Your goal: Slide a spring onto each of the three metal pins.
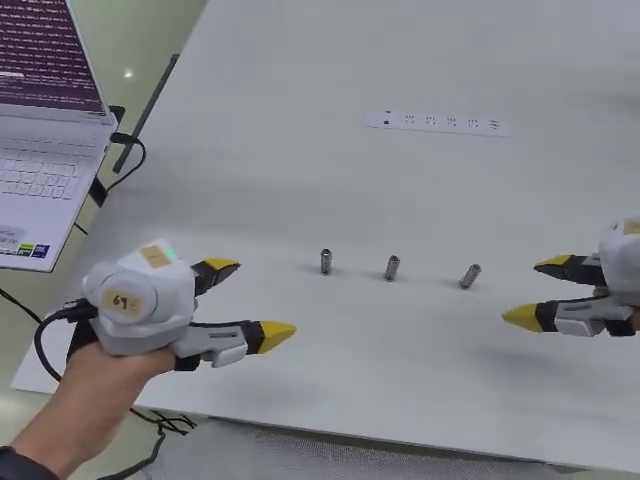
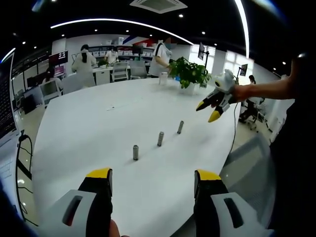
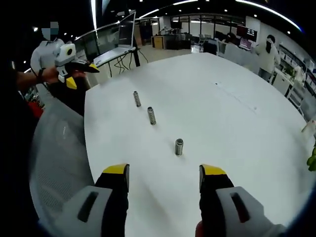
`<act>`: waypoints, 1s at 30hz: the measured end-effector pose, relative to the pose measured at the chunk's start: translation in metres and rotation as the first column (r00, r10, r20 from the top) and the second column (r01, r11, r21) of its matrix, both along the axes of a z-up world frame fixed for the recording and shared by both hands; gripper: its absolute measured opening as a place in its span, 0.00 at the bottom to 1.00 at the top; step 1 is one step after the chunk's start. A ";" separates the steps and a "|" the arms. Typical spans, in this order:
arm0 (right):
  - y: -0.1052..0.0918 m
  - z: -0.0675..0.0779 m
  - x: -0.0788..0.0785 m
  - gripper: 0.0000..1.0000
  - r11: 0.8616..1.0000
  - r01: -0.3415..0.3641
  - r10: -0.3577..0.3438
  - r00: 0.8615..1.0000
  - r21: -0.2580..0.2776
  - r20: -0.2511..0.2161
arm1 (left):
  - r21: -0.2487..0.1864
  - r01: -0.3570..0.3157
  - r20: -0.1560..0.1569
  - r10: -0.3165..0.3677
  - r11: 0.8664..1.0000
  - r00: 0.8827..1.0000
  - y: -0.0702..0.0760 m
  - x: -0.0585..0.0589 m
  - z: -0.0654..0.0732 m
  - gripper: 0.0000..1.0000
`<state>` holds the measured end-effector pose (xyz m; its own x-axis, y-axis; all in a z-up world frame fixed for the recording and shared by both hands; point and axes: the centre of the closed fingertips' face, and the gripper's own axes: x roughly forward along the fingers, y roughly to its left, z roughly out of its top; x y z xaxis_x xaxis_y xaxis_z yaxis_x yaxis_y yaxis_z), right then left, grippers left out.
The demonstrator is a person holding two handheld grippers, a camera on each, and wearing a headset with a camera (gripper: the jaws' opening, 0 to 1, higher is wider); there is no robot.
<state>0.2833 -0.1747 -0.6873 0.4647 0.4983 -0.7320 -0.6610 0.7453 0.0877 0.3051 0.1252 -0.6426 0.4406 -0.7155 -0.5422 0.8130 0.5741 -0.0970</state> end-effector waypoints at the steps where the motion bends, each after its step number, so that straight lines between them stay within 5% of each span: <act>1: 0.000 0.002 -0.004 0.56 1.000 0.008 -0.008 1.000 0.006 0.005 | -0.001 -0.001 -0.001 0.001 1.000 1.000 0.000 0.000 0.000 0.63; 18: 0.011 0.017 -0.043 0.63 0.985 0.143 -0.148 0.988 0.096 0.045 | -0.011 -0.015 -0.006 0.015 1.000 1.000 -0.005 -0.005 0.005 0.64; 30: 0.021 0.023 -0.056 0.70 0.973 0.191 -0.200 0.978 0.131 0.061 | -0.026 -0.029 -0.009 0.029 0.999 1.000 -0.009 -0.008 0.006 0.64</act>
